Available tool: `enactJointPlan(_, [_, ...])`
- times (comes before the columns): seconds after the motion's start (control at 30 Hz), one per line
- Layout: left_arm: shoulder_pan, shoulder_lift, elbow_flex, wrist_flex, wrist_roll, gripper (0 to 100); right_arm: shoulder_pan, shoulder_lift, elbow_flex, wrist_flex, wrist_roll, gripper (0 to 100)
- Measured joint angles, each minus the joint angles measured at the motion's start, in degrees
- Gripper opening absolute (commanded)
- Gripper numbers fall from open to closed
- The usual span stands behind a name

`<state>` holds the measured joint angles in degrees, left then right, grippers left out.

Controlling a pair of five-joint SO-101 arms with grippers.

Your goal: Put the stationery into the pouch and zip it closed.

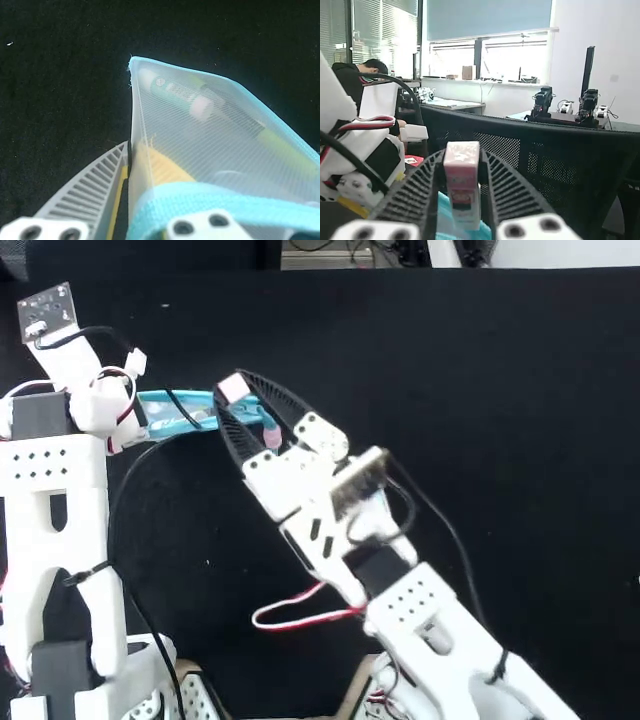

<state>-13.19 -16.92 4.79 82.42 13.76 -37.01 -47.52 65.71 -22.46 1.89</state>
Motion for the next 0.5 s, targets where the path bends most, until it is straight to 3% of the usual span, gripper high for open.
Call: enactJointPlan(0.5, [0.0,0.0,0.0,0.0,0.0,3,-4.7,3.8,-3.4,-0.2,0.0,1.1])
